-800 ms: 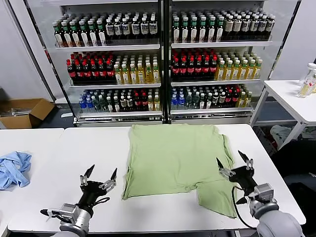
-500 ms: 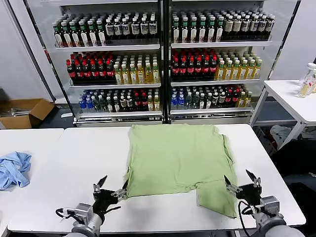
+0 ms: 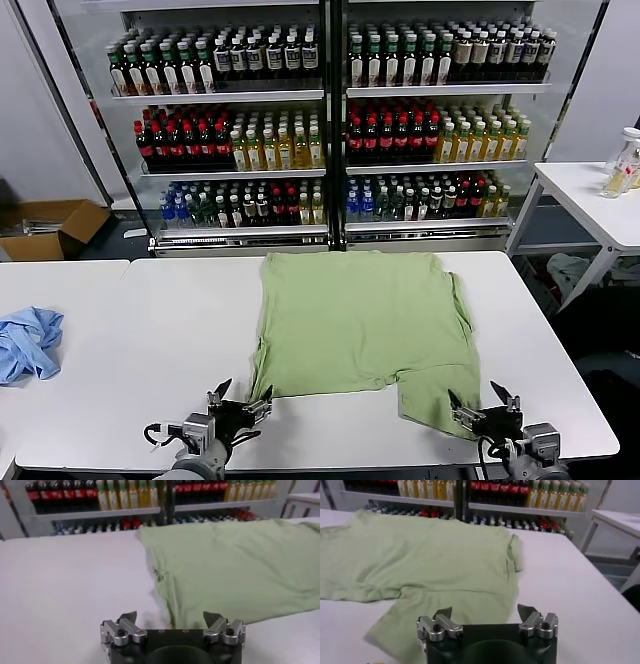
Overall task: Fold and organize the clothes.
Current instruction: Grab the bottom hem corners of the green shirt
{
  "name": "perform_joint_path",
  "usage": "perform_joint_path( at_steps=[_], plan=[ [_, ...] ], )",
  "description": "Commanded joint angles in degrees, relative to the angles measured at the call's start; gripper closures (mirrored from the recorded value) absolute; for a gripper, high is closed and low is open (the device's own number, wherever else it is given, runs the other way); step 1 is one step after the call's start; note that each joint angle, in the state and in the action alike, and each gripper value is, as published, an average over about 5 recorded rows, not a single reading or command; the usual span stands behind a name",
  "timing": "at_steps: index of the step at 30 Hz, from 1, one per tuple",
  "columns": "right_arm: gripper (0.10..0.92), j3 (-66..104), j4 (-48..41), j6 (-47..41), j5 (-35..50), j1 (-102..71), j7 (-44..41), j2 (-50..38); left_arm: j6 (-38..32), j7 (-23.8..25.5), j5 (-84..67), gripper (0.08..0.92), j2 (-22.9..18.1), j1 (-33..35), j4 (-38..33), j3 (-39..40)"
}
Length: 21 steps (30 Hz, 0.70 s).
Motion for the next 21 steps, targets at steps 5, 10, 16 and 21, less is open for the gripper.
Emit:
perform_joint_path(
  at_steps=[5, 10, 16, 21],
  plan=[
    [0.272, -2.6, -0.6, -2.0, 1.5, -0.8, 2.7, 0.6, 1.2, -3.2, -1.1, 0.318, -0.2, -1.6, 3.2, 1.3],
    [0.419, -2.6, -1.0, -2.5, 3.3, -0.7, 4.1, 0.9, 1.2, -2.6, -0.5, 0.466, -0.4, -1.4, 3.2, 2.1],
    [0.592, -2.6, -1.4, -2.3, 5.2, -0.1, 3.4, 0.9, 1.3, -1.9, 0.2, 0.639, -0.3, -1.2, 3.3, 2.3],
    [0.731, -2.9, -1.3, -0.8, 5.4, 0.7, 2.6, 1.0, 1.1, -0.3, 0.7, 0.786, -0.1, -1.3, 3.5, 1.9]
  ],
)
